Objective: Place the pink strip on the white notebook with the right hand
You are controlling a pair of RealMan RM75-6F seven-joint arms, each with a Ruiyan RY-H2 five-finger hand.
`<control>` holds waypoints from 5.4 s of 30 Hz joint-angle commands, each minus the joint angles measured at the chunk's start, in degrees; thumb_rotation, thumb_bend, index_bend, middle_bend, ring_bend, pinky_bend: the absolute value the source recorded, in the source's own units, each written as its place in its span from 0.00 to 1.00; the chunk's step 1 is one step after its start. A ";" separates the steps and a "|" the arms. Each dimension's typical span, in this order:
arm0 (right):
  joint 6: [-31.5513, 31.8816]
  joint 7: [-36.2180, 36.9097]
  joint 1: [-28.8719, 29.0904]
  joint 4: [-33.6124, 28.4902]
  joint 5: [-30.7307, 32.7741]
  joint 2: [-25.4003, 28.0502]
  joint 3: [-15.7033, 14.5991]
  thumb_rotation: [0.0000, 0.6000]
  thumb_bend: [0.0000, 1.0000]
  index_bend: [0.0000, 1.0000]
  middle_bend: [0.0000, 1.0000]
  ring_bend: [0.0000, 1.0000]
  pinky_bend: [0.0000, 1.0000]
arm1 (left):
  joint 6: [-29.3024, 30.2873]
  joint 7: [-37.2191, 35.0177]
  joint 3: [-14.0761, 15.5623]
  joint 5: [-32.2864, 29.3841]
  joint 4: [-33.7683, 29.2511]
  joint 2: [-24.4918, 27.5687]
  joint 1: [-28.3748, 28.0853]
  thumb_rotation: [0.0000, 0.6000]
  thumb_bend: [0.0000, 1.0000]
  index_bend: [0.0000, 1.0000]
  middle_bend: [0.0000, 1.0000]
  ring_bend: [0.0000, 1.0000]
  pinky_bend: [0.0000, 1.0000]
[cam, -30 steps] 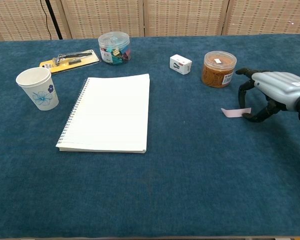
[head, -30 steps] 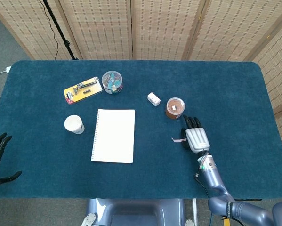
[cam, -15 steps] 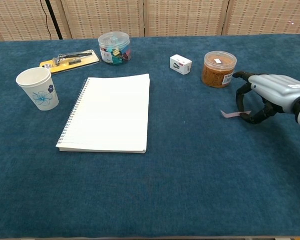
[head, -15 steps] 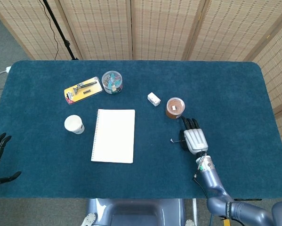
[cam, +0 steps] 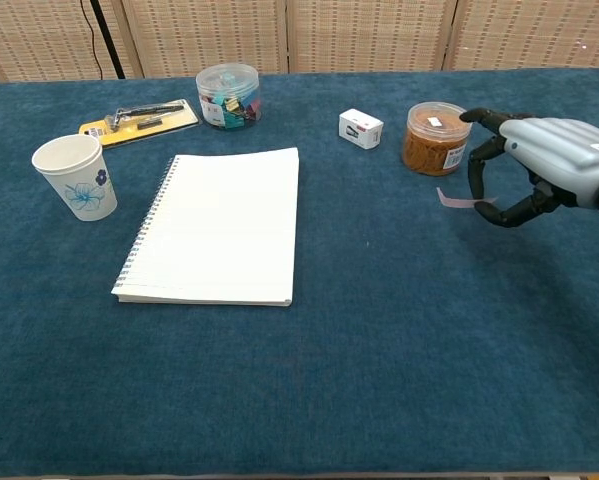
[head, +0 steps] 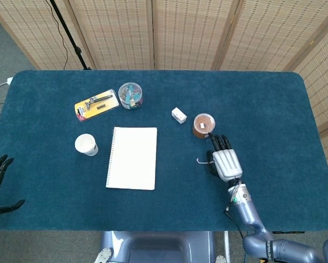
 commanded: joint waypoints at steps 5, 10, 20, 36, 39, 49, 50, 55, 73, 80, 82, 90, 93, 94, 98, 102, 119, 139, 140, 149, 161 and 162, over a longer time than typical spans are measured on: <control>0.38 -4.17 2.31 -3.65 -2.16 0.05 0.98 1.00 0.53 0.60 0.00 0.00 0.00 | 0.13 -0.64 0.08 0.19 0.11 0.17 0.08 1.00 0.00 0.00 0.00 0.00 0.00; -1.97 -10.23 5.55 -2.89 -0.87 -2.42 2.27 1.00 0.53 0.60 0.00 0.00 0.00 | 0.10 -1.34 0.12 0.26 0.31 0.39 0.08 1.00 0.00 0.00 0.00 0.00 0.00; -6.28 -19.34 12.59 2.81 2.59 -9.18 5.24 1.00 0.53 0.61 0.00 0.00 0.00 | -0.52 -2.44 0.04 0.00 0.47 0.76 -0.22 1.00 0.00 0.00 0.00 0.00 0.00; -7.71 -24.65 21.33 10.06 4.09 -20.96 7.60 1.00 0.53 0.62 0.00 0.00 0.00 | -1.91 -3.97 -0.17 -0.86 0.56 1.51 -0.83 1.00 0.00 0.00 0.00 0.00 0.00; -7.77 -24.56 21.76 11.81 3.47 -22.28 6.52 1.00 0.53 0.63 0.00 0.00 0.00 | -1.81 -4.53 -0.16 -0.87 0.70 1.67 -0.74 1.00 0.00 0.00 0.00 0.00 0.00; -6.97 -16.79 22.50 15.34 -3.45 -23.63 2.60 1.00 0.53 0.62 0.00 0.00 0.00 | -1.88 -5.73 -0.06 -0.69 0.95 2.05 -0.75 1.00 0.00 0.00 0.00 0.00 0.00; -6.95 -15.79 22.58 15.58 -4.13 -23.57 2.32 1.00 0.53 0.62 0.00 0.00 0.00 | -1.83 -5.79 -0.05 -0.67 0.96 2.06 -0.72 1.00 0.00 0.00 0.00 0.00 0.00; -7.39 -7.16 24.00 17.29 -9.80 -22.39 0.13 1.00 0.53 0.62 0.00 0.00 0.00 | -1.76 -5.96 0.03 -0.51 1.03 2.04 -0.68 1.00 0.00 0.00 0.00 0.00 0.00; -5.55 9.16 27.77 32.45 -21.93 -23.83 -5.80 1.00 0.51 0.58 0.00 0.00 0.00 | -2.46 -5.82 0.11 -0.66 0.96 2.09 -0.98 1.00 0.00 0.00 0.00 0.00 0.00; -1.91 14.95 27.68 39.57 -24.19 -25.83 -6.85 1.00 0.44 0.57 0.00 0.00 0.00 | -2.71 -6.19 0.12 -0.79 1.00 2.22 -1.08 1.00 0.00 0.00 0.00 0.00 0.00; -1.60 15.66 27.56 40.73 -24.36 -26.33 -7.04 1.00 0.42 0.57 0.00 0.00 0.00 | -2.76 -6.23 0.20 -0.64 0.98 2.25 -1.11 1.00 0.00 0.00 0.00 0.00 0.00; -1.44 16.59 27.33 42.45 -24.78 -26.47 -7.70 1.00 0.32 0.42 0.00 0.00 0.00 | -2.66 -6.34 0.18 -0.69 1.03 2.24 -1.07 1.00 0.00 0.00 0.00 0.00 0.00; -1.06 16.31 27.38 42.25 -25.05 -26.01 -7.77 1.00 0.32 0.37 0.00 0.00 0.00 | -2.68 -6.39 0.23 -0.59 1.05 2.26 -1.08 1.00 0.00 0.00 0.00 0.00 0.00; -0.75 16.07 27.44 42.11 -25.21 -25.72 -7.76 1.00 0.32 0.35 0.00 0.00 0.00 | -2.66 -6.40 0.24 -0.57 1.07 2.27 -1.08 1.00 0.00 0.00 0.00 0.00 0.00; 0.98 14.77 27.70 40.36 -25.82 -23.59 -7.33 1.00 0.32 0.28 0.00 0.00 0.00 | -2.56 -6.60 0.22 -0.54 1.13 2.28 -1.06 1.00 0.00 0.00 0.00 0.00 0.00; 2.83 13.06 27.93 36.85 -26.31 -20.11 -6.56 1.00 0.32 0.25 0.00 0.00 0.00 | -2.46 -6.46 0.23 -0.47 1.10 2.21 -1.04 1.00 0.00 0.00 0.00 0.00 0.00; 7.38 8.01 18.60 18.39 -21.43 3.13 -5.56 1.00 0.06 0.07 0.00 0.00 0.00 | -2.66 -4.89 -0.50 2.99 3.03 -0.09 -3.43 1.00 0.00 0.00 0.00 0.00 0.00; 13.13 15.12 -3.25 2.19 -7.12 23.75 -7.45 1.00 0.00 0.00 0.00 0.00 0.00 | -12.80 1.79 -3.64 7.70 -2.01 1.86 -15.41 1.00 0.00 0.00 0.73 0.55 0.58; 13.22 16.09 -3.93 1.81 -6.76 24.12 -7.54 1.00 0.00 0.00 0.00 0.00 0.00 | -12.97 1.88 -3.61 8.09 -1.87 1.71 -15.73 1.00 0.00 0.00 0.77 0.58 0.63; 17.16 28.11 -12.78 3.46 -6.49 25.81 -10.18 1.00 0.00 0.00 0.00 0.00 0.00 | -17.90 6.98 -4.07 10.11 -3.38 0.05 -20.60 1.00 0.00 0.16 1.00 0.80 0.87; 20.16 33.95 -17.90 0.15 -8.62 25.53 -10.56 1.00 0.00 0.00 0.00 0.00 0.00 | -27.87 25.02 -5.05 4.09 -10.57 -1.14 -25.53 1.00 0.00 0.29 0.33 0.20 0.26; 20.08 34.24 -18.04 0.18 -8.60 25.43 -10.33 1.00 0.00 0.00 0.00 0.00 0.00 | -28.64 27.05 -5.13 2.44 -11.42 -1.22 -25.69 1.00 0.00 0.30 0.21 0.11 0.16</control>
